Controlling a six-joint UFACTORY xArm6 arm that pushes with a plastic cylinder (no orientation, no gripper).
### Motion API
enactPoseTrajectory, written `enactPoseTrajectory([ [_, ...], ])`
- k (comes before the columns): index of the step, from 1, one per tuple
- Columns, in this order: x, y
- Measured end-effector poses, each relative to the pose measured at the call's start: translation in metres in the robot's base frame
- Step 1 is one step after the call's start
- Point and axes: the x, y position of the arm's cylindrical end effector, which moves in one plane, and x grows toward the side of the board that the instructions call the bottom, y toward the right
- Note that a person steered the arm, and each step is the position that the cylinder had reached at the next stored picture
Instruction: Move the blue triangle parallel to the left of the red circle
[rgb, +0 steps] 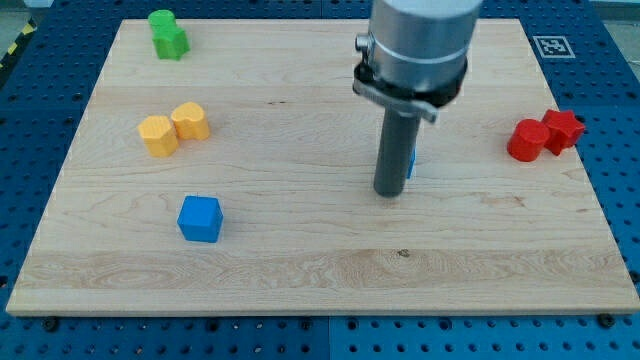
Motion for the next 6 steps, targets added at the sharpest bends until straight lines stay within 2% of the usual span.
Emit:
enactPoseTrajectory([
  [1,0.03,0.061],
  [2,-0.012,0.087],
  [3,-0.034,0.054],
  [4,-0.034,0.036],
  [6,-0.057,0.026],
])
